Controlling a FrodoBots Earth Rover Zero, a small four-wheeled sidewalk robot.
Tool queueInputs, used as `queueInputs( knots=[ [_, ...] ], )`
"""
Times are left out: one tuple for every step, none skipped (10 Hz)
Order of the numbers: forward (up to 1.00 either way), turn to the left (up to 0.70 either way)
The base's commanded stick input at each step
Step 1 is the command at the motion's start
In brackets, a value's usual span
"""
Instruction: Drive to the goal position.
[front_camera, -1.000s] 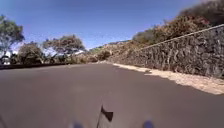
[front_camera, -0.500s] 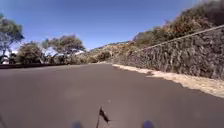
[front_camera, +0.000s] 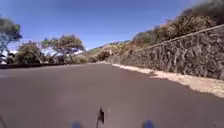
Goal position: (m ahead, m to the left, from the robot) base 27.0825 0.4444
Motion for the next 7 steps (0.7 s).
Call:
queueInputs(
  knots=[
    [0.7,0.0],
    [0.7,0.0],
    [0.7,0.0],
    [0.7,0.0],
    [0.7,0.0],
    [0.7,0.0],
    [0.7,0.0]
  ],
)
